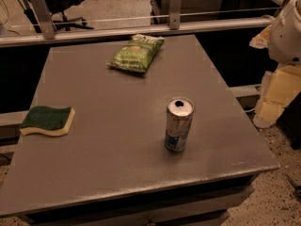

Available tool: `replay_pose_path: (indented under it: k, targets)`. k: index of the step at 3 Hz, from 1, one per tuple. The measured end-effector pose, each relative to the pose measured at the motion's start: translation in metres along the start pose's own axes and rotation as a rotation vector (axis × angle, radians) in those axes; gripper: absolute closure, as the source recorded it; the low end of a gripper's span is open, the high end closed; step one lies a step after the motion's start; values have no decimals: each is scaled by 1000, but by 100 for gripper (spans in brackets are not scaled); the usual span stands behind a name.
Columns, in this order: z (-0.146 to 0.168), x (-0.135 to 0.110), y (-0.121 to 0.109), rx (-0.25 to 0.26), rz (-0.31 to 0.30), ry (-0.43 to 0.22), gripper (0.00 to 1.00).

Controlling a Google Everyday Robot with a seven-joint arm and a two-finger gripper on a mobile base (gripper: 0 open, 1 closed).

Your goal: Move redbull can near green jalapeno chip bag

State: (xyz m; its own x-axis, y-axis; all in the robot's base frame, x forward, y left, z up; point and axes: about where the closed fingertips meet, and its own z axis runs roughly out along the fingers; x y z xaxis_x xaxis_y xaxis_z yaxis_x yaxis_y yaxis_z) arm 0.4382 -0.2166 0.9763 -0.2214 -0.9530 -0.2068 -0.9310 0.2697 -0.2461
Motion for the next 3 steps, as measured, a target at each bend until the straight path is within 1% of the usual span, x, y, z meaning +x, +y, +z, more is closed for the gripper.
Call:
replay_pose_path:
  k: [1, 2, 3]
  targets:
    - [0, 0, 0, 0, 0, 0, 0]
    - [0, -2, 0, -2, 5, -28, 0]
    - [14, -16, 10, -53, 37, -135, 0]
